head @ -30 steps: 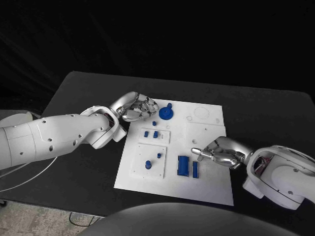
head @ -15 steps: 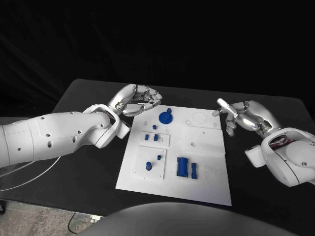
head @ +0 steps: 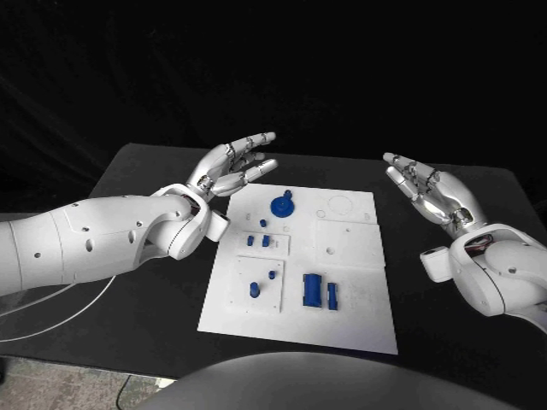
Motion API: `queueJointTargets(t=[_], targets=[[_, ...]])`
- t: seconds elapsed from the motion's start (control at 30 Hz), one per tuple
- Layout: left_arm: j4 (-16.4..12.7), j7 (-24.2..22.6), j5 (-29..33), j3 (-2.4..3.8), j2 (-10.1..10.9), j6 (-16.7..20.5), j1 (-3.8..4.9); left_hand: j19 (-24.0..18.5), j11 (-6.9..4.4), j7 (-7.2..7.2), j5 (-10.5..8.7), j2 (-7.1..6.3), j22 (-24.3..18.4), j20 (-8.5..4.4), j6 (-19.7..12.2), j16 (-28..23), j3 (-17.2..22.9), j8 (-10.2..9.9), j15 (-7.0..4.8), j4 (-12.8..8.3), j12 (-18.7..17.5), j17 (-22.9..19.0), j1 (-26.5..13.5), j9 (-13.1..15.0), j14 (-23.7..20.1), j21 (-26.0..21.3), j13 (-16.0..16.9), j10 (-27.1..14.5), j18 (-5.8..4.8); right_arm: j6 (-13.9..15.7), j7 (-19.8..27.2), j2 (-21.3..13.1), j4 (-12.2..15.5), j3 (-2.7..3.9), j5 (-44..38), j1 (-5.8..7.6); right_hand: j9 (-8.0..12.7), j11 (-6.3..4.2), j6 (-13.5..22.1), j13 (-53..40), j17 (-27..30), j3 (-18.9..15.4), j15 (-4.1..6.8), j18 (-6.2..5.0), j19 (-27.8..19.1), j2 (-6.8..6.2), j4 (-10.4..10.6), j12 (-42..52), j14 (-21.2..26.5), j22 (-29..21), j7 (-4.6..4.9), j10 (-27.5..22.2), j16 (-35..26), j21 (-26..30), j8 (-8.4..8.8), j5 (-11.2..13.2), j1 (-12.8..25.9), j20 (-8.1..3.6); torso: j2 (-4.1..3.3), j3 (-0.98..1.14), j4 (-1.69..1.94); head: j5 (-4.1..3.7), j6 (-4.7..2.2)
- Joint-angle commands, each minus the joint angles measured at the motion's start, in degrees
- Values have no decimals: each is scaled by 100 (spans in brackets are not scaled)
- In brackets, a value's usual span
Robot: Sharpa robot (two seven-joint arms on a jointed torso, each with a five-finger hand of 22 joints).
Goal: Assemble the parts on the task board
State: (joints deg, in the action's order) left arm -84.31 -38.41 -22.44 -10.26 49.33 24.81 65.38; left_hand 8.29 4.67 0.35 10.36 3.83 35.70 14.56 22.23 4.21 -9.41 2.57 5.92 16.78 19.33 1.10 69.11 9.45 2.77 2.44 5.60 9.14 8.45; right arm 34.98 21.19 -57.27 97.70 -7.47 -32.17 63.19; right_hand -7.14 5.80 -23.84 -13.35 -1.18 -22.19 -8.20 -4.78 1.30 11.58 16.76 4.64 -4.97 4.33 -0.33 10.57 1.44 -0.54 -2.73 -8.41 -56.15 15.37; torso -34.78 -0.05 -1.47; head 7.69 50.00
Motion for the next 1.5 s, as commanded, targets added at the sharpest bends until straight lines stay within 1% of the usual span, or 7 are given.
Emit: queueJointTargets(t=[0.03, 0.33, 0.37, 0.43, 0.6, 1.13, 1.5], targets=[[54, -269, 452, -4, -59, -662, -57, -464, -231, -353, -270, -116, -1042, 118, -634, -366, -47, -33, 2, 51, -537, -92, -125, -375, -235, -59, -263, -355, -68, -531, 669, 39, -112, 1, 390, -56, 248, -185, 474, 371, 81, 127, 49, -51, -115, -220, 21, 30, 370, -333, -153, -370, -107, 41, 56, 154, 35, -50, -20, 11, 17, -36, 0], [193, -176, 540, -4, -179, -924, -233, -810, -701, -709, -679, -908, -3095, 218, -1077, -421, 240, -115, -55, 38, -1119, -110, -420, -725, -277, -199, -423, -750, -176, -646, 909, 120, -349, 1, 470, -174, 540, -434, 1031, 889, 118, 1369, 153, -409, -130, -1543, 34, 146, 497, -433, -475, -833, -144, 54, 112, 223, 158, -147, -15, 9, 19, -32, 0], [177, -35, 361, -7, -162, -568, -211, -829, -467, -35, -1036, -383, -3570, -402, -1458, -421, 493, -257, -592, -612, -1401, -110, -2635, -945, -277, -244, -560, -914, -386, -403, 550, 110, -313, -1, 339, -153, 714, -580, 1486, 1335, 118, 1670, 369, -44, -130, -1158, -602, -464, 497, -433, 33, -1057, -144, 54, 273, 841, 2068, -627, -14, 8, 16, -43, -3], [163, -18, 396, 12, -167, -522, -217, -829, -467, -35, -1036, -383, -3570, -721, -1696, -421, 941, -257, -592, -939, -1933, -110, -3940, -945, -277, -244, -560, -914, -845, -382, 555, 128, -320, 11, 385, -156, 714, -580, 1769, 1335, 118, 2219, 820, 478, -130, -1158, -930, -464, 497, -433, 33, -1057, -144, 54, 273, 841, 3207, -911, -9, 8, 18, -54, -26], [71, 94, 631, 141, -205, -210, -255, -829, -467, -35, -1036, -383, -3570, -1456, -2223, -421, 941, -257, -592, -1678, -1933, -110, -5702, -945, -277, -244, -560, -914, -845, -239, 588, 253, -371, 92, 697, -172, 714, -580, 2384, 1335, 118, 2219, 820, 478, -130, -1158, -1676, -464, 497, -433, 33, -1057, -144, 54, 273, 841, 4573, -1537, 29, 7, 31, -127, -182], [-529, 818, 2154, 976, -450, 1811, -506, -829, -467, -35, -1036, -383, -3570, -1456, -2223, -421, 941, -257, -592, -1678, -1933, -110, -6911, -945, -277, -244, -560, -914, -845, 795, 832, 1155, -733, 679, 2957, -290, 714, -580, 2384, 1335, 118, 2219, 820, 478, -130, -1158, -1676, -464, 497, -433, 33, -1057, -144, 54, 273, 841, 5615, -1537, 315, 5, 131, -682, -1376], [-565, 861, 2244, 1026, -464, 1931, -521, -829, -467, -35, -1036, -383, -3570, -1456, -2223, -421, 941, -257, -592, -1678, -1933, -110, -6911, -945, -277, -244, -560, -914, -845, 914, 860, 1258, -775, 747, 3217, -303, 714, -580, 2384, 1335, 118, 2219, 820, 478, -130, -1158, -1676, -464, 497, -433, 33, -1057, -144, 54, 273, 841, 5615, -1537, 360, 5, 147, -769, -1562]])
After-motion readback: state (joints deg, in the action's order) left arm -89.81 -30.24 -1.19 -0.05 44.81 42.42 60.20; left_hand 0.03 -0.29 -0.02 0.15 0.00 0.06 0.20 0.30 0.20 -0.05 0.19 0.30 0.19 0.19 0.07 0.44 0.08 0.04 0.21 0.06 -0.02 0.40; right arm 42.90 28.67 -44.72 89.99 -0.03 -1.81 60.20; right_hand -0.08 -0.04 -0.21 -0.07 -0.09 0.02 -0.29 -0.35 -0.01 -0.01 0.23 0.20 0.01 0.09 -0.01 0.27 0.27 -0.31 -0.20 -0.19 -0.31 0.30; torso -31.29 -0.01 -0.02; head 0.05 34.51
